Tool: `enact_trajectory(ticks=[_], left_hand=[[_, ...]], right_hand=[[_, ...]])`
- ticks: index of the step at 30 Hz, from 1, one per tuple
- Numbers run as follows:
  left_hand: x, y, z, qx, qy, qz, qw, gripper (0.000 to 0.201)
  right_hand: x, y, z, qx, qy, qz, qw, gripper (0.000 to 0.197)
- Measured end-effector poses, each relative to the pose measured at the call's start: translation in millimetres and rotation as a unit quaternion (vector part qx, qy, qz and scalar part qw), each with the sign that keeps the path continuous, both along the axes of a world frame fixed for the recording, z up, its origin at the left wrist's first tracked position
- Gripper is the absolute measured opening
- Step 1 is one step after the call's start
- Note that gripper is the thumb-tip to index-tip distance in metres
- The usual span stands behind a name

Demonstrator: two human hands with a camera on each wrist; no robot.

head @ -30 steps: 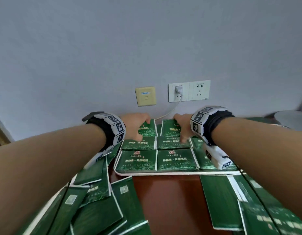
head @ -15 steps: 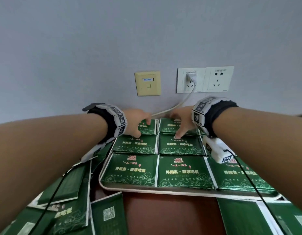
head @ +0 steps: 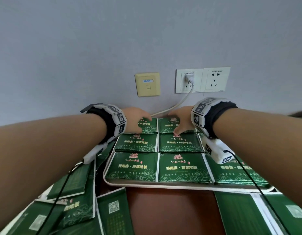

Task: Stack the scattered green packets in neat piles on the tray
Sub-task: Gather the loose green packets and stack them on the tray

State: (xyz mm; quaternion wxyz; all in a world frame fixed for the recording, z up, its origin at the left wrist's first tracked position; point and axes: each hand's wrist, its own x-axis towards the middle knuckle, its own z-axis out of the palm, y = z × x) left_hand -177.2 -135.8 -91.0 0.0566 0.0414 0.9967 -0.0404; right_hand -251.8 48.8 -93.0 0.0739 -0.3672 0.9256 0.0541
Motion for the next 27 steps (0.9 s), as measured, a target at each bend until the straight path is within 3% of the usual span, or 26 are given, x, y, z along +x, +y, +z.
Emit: enact_trajectory(ticks=[5,13,15,19,23,27], left_hand=[[42,10,23,-0.008,-0.006,0.003,1.0,0.049],[152,40,29,-0.017,-0.055,0.0,0.998,0.042],[183,45,22,-0.006,-0.078,0.005,0.997,0.042],[233,52,7,0.004,-0.109,0.017,0.994,0.053],[267,59,-2,-0.01,-0.124,0.018,0.992,0.068],[276,61,-13,-0.015,-0.113,0.032,0.993,0.074]], right_hand=[[39,11,22,0.036,-0.002,0.013,0.999,0.082],[138,19,34,0.186,0.019,0.021,0.982,0.062],[163,18,28,0.182,-0.003,0.032,0.983,0.056],[206,10,9,0.21,-0.005,0.077,0.975,0.078],[241,1,1,0.145,0.035,0.142,0.979,0.082],[266,-2,-4,0.143,-0.044,0.128,0.98,0.076]])
